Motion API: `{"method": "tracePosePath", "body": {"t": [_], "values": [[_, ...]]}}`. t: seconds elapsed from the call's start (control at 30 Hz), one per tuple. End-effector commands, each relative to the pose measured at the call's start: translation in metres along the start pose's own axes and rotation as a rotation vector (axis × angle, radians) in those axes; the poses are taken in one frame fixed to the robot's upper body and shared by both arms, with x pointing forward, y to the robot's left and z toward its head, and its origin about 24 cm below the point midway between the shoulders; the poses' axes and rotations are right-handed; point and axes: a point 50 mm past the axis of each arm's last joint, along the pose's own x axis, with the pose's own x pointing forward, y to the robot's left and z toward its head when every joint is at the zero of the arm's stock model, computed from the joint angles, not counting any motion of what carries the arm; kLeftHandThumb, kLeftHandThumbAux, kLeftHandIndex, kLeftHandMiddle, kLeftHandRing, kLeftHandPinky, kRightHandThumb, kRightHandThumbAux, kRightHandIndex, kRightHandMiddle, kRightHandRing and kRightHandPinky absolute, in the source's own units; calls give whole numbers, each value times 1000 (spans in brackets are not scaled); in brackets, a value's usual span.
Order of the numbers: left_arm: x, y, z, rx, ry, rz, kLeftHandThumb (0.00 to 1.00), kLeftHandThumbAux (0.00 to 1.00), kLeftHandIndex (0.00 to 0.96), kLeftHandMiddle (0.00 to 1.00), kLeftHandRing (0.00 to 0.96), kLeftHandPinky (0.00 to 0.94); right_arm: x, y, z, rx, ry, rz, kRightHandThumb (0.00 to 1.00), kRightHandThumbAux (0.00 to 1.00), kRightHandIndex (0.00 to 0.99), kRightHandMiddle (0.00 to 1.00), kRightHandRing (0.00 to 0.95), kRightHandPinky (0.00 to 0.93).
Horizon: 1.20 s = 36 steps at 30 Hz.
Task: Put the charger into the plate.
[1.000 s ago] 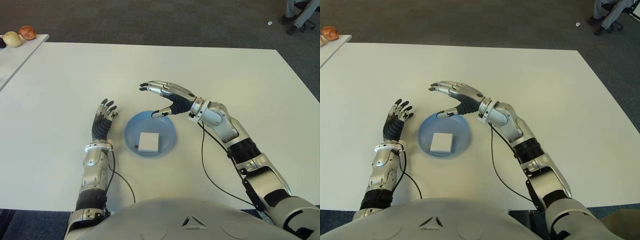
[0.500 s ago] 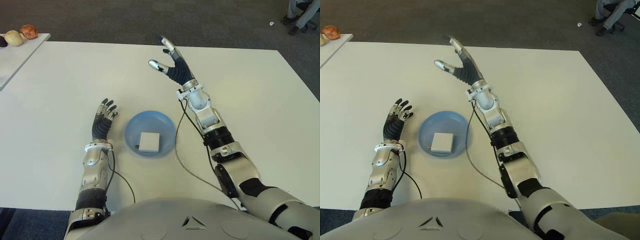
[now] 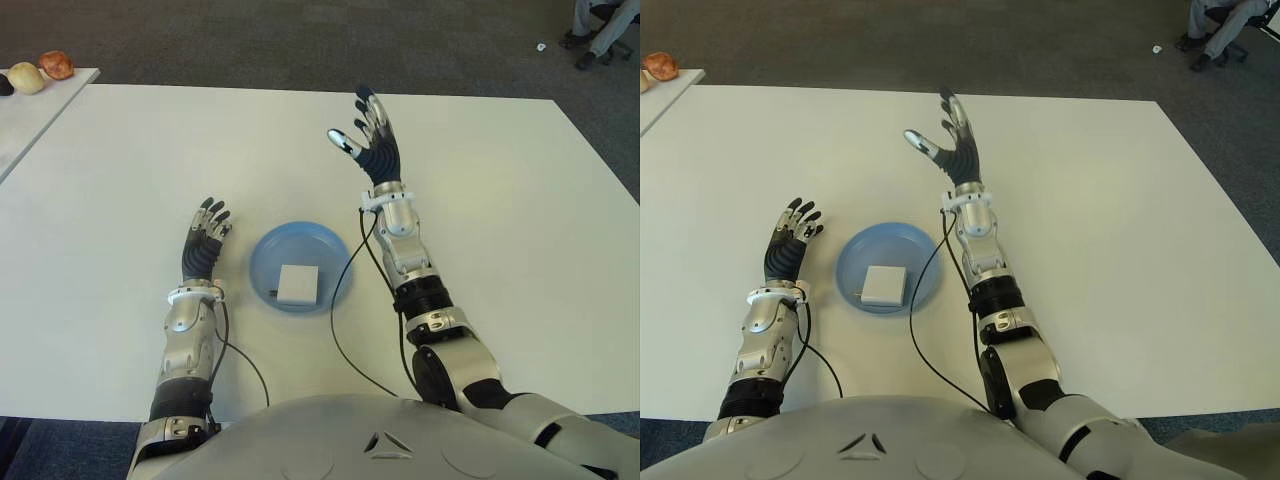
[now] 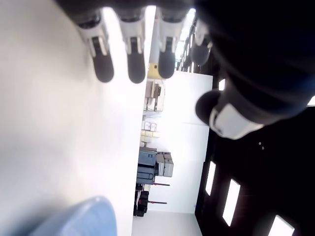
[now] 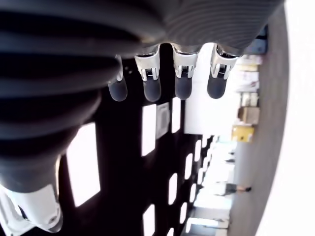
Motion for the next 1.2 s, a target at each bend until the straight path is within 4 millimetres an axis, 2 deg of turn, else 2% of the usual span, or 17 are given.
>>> {"method": "tracePosePath", "body": {"t": [0.03, 0.33, 0.97, 1.2], "values": [[-6, 1, -11, -1, 66, -14, 5, 596, 54, 125, 135, 172, -7, 6, -13, 97, 38, -21, 53, 718, 16, 27, 2, 12], [-5, 0, -11, -2, 59, -18, 4, 599, 54, 130, 143, 184, -13, -3, -28, 133, 70, -26, 20, 746, 32, 50, 18, 21], [-5, 3, -11, -5, 59, -18, 3, 590, 45, 123, 134, 169, -35, -19, -57, 105, 166, -23, 0, 692, 37, 55, 27, 28], [-4, 5, -11, -7, 65, -16, 6, 585, 46, 116, 126, 160, -46, -23, -70, 71, 220, -20, 0, 729, 39, 57, 27, 30]]}}
